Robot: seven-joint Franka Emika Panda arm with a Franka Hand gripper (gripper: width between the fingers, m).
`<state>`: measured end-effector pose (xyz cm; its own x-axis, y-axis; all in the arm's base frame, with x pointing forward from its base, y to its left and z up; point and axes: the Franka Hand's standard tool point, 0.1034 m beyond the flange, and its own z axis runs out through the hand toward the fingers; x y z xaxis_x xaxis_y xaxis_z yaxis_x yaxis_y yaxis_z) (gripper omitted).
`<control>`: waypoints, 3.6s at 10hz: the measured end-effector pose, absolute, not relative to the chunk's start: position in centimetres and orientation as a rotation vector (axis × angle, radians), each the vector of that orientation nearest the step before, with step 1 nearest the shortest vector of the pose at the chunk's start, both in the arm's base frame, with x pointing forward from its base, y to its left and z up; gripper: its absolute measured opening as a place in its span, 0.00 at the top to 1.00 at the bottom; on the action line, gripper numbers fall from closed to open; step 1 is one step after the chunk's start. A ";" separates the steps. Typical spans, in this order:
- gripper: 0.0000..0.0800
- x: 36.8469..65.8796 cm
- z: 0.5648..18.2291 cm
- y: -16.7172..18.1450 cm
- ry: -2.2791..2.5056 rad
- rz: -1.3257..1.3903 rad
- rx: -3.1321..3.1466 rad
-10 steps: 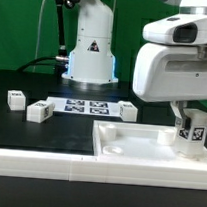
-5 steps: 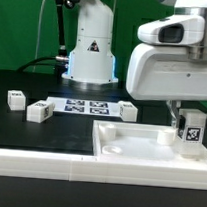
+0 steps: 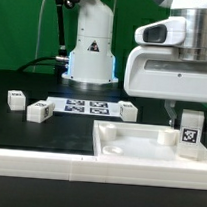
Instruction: Assemble one leg
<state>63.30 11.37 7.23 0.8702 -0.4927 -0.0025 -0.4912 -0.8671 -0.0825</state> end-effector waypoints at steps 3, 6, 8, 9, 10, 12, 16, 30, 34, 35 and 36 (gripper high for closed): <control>0.63 63.2 7.2 11.1 1.233 -0.015 -2.807; 0.63 63.1 7.2 11.1 1.398 0.006 -2.721; 0.39 63.1 7.1 11.3 1.496 0.013 -2.664; 0.39 63.1 7.1 11.4 1.488 0.013 -2.667; 0.23 63.1 7.1 11.3 1.451 0.015 -2.689; 0.20 62.8 7.3 11.5 1.230 0.047 -2.808; 0.19 62.6 7.2 12.0 0.676 0.036 -2.991; 0.64 62.8 7.4 11.5 -0.249 -0.053 -3.057; 0.64 63.1 7.2 11.3 0.154 -0.038 -3.052; 0.64 63.2 7.1 11.1 0.369 -0.037 -3.023; 0.64 63.4 7.1 10.9 0.547 -0.053 -2.988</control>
Offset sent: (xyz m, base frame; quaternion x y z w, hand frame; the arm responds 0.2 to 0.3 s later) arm 0.0024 -0.0109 -0.0069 -0.0086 -0.0025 0.1945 0.9809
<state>63.37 10.91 7.07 0.9347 -0.3551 0.0158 -0.3515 -0.9300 -0.1075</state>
